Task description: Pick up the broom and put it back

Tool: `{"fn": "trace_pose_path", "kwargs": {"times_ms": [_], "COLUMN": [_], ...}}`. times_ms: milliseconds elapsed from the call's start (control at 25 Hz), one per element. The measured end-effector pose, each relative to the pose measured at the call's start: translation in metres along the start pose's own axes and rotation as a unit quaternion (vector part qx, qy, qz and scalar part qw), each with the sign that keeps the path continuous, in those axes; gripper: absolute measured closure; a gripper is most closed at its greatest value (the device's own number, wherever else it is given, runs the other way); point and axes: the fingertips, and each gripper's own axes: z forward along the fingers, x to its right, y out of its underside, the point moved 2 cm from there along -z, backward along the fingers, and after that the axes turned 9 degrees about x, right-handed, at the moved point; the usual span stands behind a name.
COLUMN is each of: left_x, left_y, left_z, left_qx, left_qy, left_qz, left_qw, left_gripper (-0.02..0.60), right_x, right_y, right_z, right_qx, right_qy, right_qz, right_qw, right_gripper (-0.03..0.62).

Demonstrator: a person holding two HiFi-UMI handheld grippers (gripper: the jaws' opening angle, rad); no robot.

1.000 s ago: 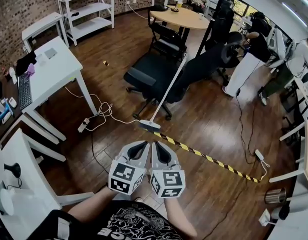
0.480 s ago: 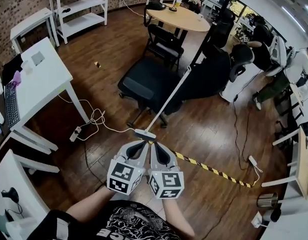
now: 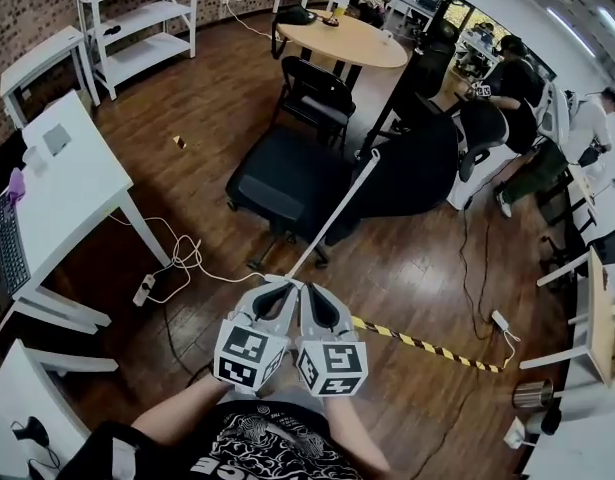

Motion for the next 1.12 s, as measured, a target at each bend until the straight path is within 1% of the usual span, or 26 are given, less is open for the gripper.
{"fn": "trace_pose_path", "kwargs": {"times_ms": [280, 480, 680, 880, 1120], "left_x": [-0.02, -0.037, -0.056, -0.064, -0.067], "left_y": [0.001, -0.004, -0.014, -0.024, -0.028], "left_z": [0.027, 0.062, 0.111, 0.167, 0.23], "left_qx": [-0.006, -0.006, -0.009, -0.021, -0.029], "left_qy": [0.008, 0.008, 0.009, 0.019, 0.034], "left_qz": [0.003, 0.01, 0.029, 0.029, 0.025], "left_qw": [1.0, 0.9999, 0.9995, 0.9992, 0.9987], "left_gripper": [0.575, 0.575, 0.575, 0.575, 0.575], "right_x": [0.019, 0.045, 0.079, 0.12, 0.173], "right_y": [0.001, 0.001, -0.008, -0.016, -0.012], "right_z": [0.031, 0.064, 0.108, 0.142, 0.179], "right_qx": [0.006, 0.012, 0.024, 0.019, 0.013], "right_qy": [0.013, 0.021, 0.025, 0.035, 0.054], "right_qz": [0.007, 0.012, 0.015, 0.025, 0.038], "right_qw": [1.0, 1.0, 0.999, 0.999, 0.998], "right_gripper": [0.594, 0.594, 0.594, 0.594, 0.589]}}
